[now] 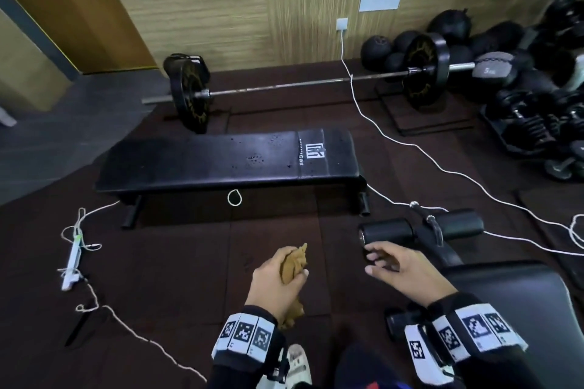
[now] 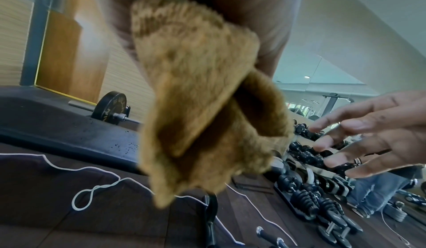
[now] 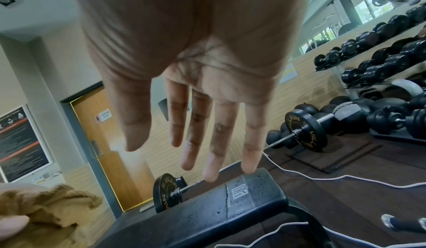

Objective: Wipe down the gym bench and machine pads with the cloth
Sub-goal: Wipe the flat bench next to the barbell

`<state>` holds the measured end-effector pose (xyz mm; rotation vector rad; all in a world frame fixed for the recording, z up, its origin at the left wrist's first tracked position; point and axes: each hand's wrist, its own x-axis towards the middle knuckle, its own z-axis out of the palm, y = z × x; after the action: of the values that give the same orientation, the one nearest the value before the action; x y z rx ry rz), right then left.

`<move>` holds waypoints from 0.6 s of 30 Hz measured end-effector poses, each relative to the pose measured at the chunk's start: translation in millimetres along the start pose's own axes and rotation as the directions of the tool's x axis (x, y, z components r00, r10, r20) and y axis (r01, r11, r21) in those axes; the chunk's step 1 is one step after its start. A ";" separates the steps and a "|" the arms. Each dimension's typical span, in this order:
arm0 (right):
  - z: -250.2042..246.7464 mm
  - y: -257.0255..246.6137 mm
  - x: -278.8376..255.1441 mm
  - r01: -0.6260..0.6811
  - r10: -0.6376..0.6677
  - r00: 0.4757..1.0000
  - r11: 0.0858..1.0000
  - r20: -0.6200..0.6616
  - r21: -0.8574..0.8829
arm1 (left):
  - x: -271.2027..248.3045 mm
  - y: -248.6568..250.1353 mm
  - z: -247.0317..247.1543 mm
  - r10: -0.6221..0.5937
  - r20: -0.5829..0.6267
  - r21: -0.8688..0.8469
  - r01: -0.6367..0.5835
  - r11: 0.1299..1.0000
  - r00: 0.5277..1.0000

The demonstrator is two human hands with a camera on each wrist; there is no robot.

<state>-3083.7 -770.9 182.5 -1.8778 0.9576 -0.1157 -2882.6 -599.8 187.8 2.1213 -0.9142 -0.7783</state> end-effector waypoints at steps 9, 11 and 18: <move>-15.2 -25.4 88.2 -0.029 0.030 0.999 0.999 -0.034 0.037 | 90.2 -2.6 -12.7 -0.011 0.035 0.022 0.011 1.000 0.999; -23.7 -25.4 114.0 -0.036 0.037 0.999 0.999 -0.025 0.034 | 118.1 1.9 -11.6 -0.014 0.039 0.021 0.013 1.000 0.999; -54.3 -27.2 207.7 -0.072 0.072 0.996 0.997 0.045 -0.008 | 217.1 24.4 -2.0 -0.037 0.060 0.030 0.036 0.999 0.998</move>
<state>-2951.5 -941.5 166.5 -1.8416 0.9937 -0.0269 -2765.8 -781.4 154.2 2.1554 -0.9255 -0.8564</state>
